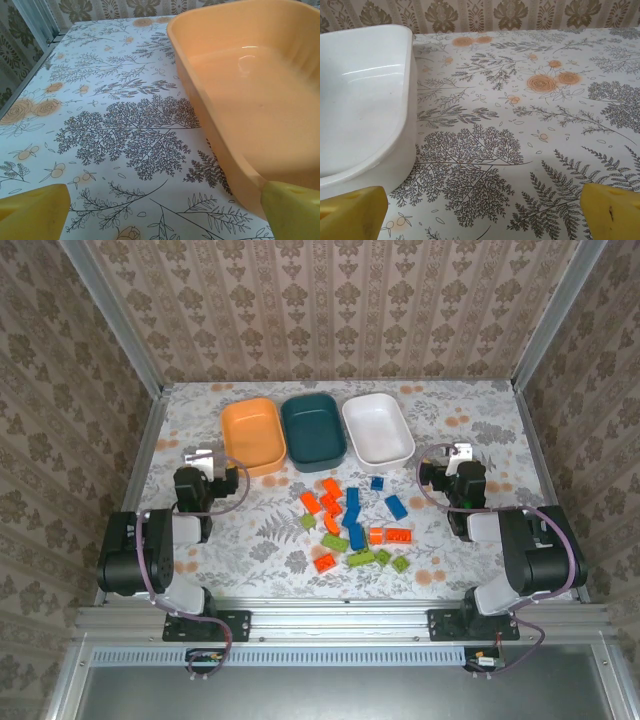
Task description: Sort the legos into containers by color
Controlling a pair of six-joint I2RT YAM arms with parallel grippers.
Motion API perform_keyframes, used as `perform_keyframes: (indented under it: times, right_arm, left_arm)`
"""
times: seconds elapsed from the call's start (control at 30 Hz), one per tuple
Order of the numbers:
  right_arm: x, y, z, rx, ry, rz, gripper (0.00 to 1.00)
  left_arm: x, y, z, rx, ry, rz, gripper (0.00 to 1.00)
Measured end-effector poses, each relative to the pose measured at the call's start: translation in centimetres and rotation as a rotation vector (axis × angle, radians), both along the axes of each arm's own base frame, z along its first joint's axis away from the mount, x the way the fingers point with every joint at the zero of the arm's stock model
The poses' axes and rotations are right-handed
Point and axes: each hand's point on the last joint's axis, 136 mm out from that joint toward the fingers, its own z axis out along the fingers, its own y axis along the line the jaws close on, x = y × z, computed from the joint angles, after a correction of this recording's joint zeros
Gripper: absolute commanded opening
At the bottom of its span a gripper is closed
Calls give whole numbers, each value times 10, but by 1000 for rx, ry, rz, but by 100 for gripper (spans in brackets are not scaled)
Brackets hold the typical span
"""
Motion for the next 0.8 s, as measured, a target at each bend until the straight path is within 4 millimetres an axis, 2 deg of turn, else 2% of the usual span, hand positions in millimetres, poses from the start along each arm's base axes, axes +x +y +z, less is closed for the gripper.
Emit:
perform_keyframes:
  times: [0.8]
  right_arm:
    - [0, 0, 0, 0, 0, 0, 100]
  left_arm:
    - [0, 0, 0, -5, 0, -7, 100]
